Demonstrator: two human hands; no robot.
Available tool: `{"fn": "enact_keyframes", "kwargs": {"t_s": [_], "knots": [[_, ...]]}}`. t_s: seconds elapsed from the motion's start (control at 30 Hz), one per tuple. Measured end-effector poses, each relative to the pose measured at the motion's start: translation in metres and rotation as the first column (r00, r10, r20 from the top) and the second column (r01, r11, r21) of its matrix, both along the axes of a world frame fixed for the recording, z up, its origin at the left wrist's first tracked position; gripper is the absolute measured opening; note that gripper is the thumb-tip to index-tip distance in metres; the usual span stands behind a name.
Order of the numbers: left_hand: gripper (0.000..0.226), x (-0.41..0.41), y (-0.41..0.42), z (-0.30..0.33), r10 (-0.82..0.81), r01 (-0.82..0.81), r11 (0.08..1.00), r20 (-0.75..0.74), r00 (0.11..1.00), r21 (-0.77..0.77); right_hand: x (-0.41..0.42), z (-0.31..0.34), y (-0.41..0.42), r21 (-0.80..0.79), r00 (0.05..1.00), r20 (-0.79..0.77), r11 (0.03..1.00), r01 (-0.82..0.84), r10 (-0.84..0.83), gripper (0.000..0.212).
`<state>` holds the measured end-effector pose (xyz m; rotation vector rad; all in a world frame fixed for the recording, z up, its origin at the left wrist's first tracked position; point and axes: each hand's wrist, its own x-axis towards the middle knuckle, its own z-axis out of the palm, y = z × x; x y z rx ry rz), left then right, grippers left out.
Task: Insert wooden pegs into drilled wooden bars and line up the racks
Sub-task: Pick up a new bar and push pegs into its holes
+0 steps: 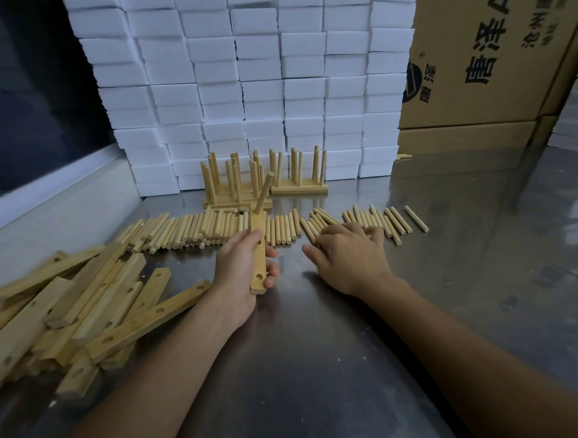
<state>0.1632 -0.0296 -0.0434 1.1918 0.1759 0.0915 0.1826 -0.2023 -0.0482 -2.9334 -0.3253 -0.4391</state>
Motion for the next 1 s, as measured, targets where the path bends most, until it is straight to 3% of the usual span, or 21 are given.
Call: {"fn": "enact_keyframes", "kwargs": {"t_s": [0.23, 0.47, 0.57, 0.67, 0.73, 0.87, 1.0], "knots": [[0.015, -0.0018, 0.0028, 0.0006, -0.040, 0.040, 0.998, 0.004, 0.999, -0.058, 0.0009, 0.0026, -0.0040, 0.086, 0.987, 0.098, 0.989, 0.120, -0.128, 0.019], [0.014, -0.0020, -0.0004, -0.0011, -0.003, 0.003, 1.000, 0.025, 1.000, 0.019, 0.0011, 0.0044, -0.0044, 0.297, 0.993, -0.037, 0.948, 0.117, -0.111, 0.009], [0.013, -0.0009, 0.0000, -0.0020, -0.008, 0.007, 1.000, 0.026, 1.000, 0.020, 0.0027, 0.0042, -0.0029, 0.230, 0.994, -0.083, 0.970, 0.083, -0.065, 0.024], [0.012, 0.0000, 0.0004, -0.0032, -0.004, 0.003, 1.000, 0.032, 0.999, 0.025, 0.0023, 0.0021, 0.0005, 0.094, 0.993, -0.117, 0.995, 0.036, -0.025, 0.023], [0.014, 0.0002, 0.0007, -0.0034, -0.001, 0.001, 1.000, 0.033, 0.999, 0.014, 0.0021, 0.0008, 0.0006, 0.094, 0.994, -0.108, 0.995, 0.021, -0.011, 0.020], [0.015, 0.0004, 0.0011, -0.0029, 0.000, -0.002, 0.999, 0.037, 0.999, 0.051, 0.0019, -0.0010, 0.0007, 0.323, 0.997, -0.036, 0.945, -0.058, 0.074, 0.006], [0.014, -0.0003, -0.0004, -0.0028, 0.006, -0.009, 0.998, 0.033, 0.999, 0.065, 0.0035, -0.0046, 0.0025, 0.547, 0.998, 0.036, 0.835, -0.060, 0.048, 0.032]]}}
